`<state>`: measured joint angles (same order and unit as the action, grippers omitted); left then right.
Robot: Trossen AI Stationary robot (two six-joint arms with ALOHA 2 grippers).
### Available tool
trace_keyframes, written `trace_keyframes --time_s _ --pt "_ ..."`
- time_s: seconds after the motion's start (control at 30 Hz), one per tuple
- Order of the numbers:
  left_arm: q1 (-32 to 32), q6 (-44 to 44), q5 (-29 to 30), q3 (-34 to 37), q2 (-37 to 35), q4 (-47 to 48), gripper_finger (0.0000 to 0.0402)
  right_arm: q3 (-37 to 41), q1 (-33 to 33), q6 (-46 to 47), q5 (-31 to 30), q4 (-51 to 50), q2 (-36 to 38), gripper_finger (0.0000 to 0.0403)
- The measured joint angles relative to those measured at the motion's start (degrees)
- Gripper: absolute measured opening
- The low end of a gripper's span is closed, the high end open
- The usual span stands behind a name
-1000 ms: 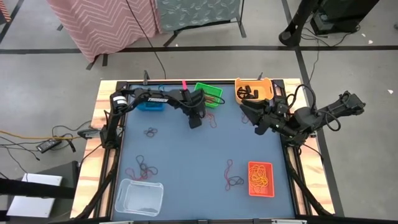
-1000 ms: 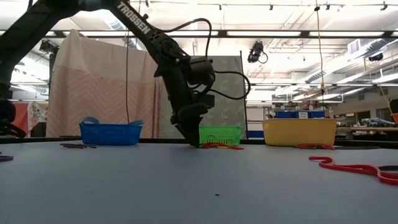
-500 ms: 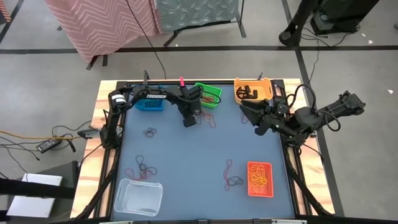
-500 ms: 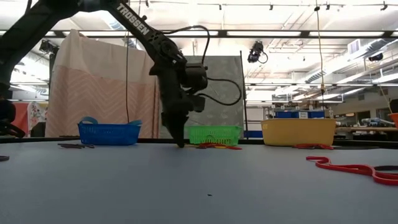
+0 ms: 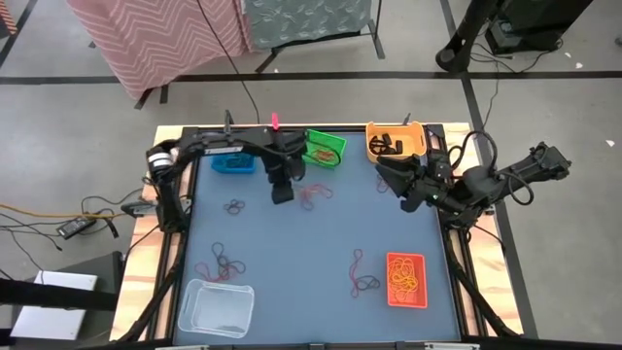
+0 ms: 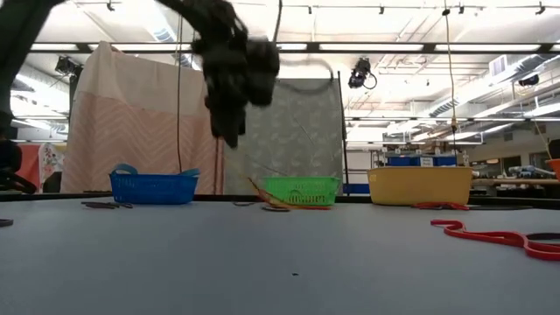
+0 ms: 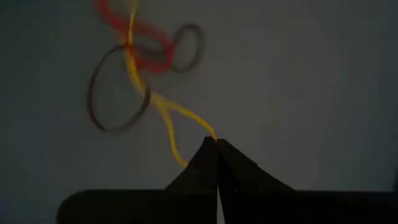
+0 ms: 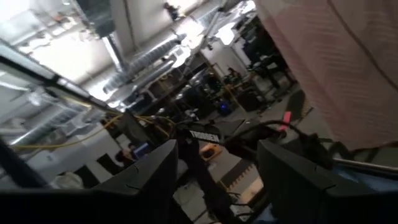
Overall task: Sort rubber bands into baskets
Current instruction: Put the yellow rubber band into the orange bin
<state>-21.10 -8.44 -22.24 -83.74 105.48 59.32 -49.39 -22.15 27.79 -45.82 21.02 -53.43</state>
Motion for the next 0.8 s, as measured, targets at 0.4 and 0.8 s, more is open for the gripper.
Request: trace_keyframes --time_s 0.4,0.8 --pt "4.3 17.3 4.7 -0.5 -8.0 -10.8 0.0 0.0 0.0 -6.8 12.2 0.7 3.2 0.0231" --pt "4.2 32.6 12.5 -13.9 -8.3 -13.3 0.0 0.0 0.0 -7.4 30.9 0.8 6.7 0.0231"
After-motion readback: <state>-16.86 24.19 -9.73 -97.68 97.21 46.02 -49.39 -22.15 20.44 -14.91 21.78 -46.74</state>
